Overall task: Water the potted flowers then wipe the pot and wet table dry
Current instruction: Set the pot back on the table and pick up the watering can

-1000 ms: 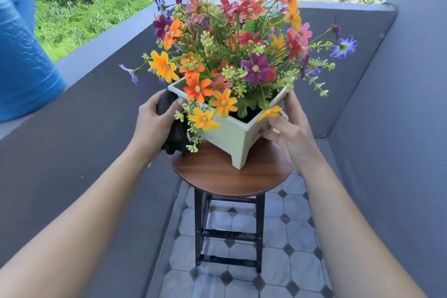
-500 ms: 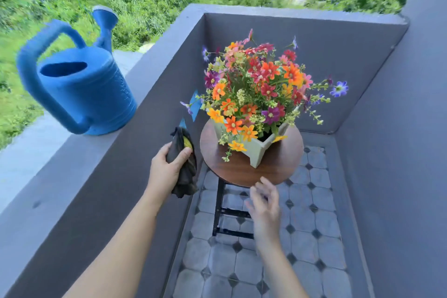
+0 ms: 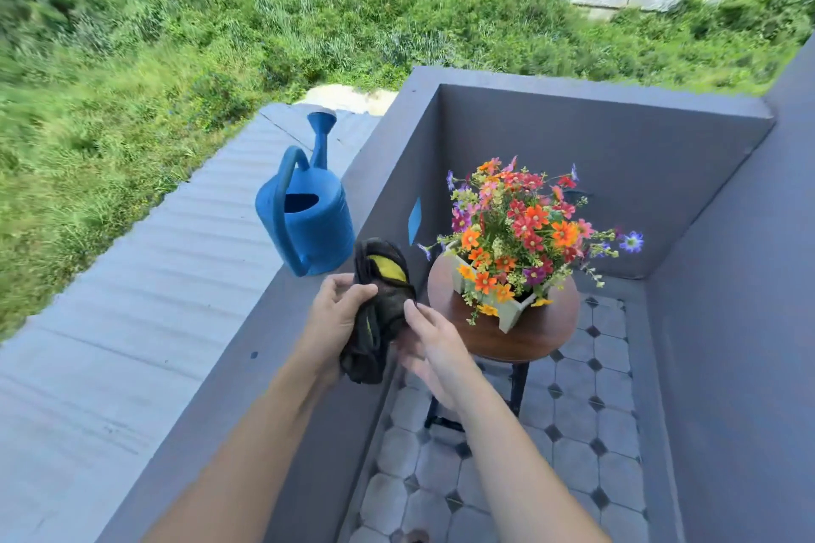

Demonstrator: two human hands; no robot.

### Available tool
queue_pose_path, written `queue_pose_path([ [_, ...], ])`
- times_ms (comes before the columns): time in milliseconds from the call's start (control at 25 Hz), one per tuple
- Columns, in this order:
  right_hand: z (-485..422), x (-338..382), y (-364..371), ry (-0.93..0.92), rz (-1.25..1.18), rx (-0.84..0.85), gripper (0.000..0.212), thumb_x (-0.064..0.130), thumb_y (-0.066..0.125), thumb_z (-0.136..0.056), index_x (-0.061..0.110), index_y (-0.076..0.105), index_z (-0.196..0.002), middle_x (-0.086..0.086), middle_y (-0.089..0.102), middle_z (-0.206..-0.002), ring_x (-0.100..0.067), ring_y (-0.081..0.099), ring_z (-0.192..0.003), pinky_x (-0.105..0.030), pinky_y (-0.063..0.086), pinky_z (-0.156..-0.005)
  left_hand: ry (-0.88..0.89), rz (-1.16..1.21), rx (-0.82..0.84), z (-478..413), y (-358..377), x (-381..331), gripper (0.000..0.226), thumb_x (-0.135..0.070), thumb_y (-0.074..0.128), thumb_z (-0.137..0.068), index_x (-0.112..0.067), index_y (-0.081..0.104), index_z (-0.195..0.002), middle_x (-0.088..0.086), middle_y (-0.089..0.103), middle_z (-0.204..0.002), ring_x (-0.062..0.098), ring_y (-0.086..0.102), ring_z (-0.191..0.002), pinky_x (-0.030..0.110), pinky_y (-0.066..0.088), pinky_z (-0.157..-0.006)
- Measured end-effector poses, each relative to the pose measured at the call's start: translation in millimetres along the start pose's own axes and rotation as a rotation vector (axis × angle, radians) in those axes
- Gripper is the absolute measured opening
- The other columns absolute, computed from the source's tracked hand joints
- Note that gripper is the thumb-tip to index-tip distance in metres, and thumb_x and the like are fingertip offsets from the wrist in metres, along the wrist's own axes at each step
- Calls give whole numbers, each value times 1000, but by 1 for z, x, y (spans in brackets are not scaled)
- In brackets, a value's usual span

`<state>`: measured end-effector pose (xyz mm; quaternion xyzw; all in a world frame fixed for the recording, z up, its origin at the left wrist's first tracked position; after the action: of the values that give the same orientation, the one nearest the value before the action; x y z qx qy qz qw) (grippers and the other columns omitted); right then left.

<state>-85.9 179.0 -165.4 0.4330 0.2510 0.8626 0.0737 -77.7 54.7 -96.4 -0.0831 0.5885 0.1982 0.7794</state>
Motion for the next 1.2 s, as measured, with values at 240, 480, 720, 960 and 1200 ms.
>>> queue_pose_path([
  [240, 8, 93, 55, -406, 185, 17, 35, 5, 64, -90, 24, 53, -118, -3, 66, -107, -16, 63, -100, -28, 54, -80, -120, 162, -49, -9, -31, -23, 27, -27, 49, -85, -7, 59, -100, 16, 67, -86, 22, 63, -80, 35, 53, -71],
  [480, 37, 166, 136, -715, 627, 160, 28, 13, 62, -91, 35, 46, -88, 5, 61, -88, -18, 53, -66, -38, 47, -62, -32, 290, 175, 1, -40, -60, 41, -20, 65, -78, -9, 58, -116, 12, 69, -107, 25, 70, -89, 35, 57, -66],
  [720, 15, 144, 168, -562, 882, 291, 31, 10, 58, -93, 41, 62, -97, 3, 63, -102, -10, 61, -79, -24, 53, -75, 223, -333, -97, -18, -115, -134, 25, -39, 50, -93, -18, 63, -89, 1, 65, -82, 16, 60, -76, 30, 45, -64],
  [960, -24, 129, 173, -433, 602, 214, 44, 24, 74, -82, 40, 38, -100, -13, 67, -99, -25, 67, -87, -36, 53, -86, 539, -1123, 277, -75, -71, -220, 7, -36, 51, -93, -38, 57, -89, -29, 60, -78, -13, 53, -76, 8, 36, -65],
  [1200, -56, 102, 126, -534, 565, -86, 24, 29, 62, -90, 44, 45, -83, 6, 51, -85, -22, 55, -81, -46, 55, -84, 578, -1569, 418, -159, -18, -188, 34, -49, 56, -85, -21, 56, -104, -1, 58, -86, 16, 51, -76, 27, 37, -62],
])
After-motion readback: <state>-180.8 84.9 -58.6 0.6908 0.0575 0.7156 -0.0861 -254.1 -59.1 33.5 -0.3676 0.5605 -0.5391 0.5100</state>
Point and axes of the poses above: each hand's wrist, its own z-axis away from the middle knuckle, its own y-axis out of the palm, x = y × z, the point moved 10 cm from there along -z, towards the middle knuckle
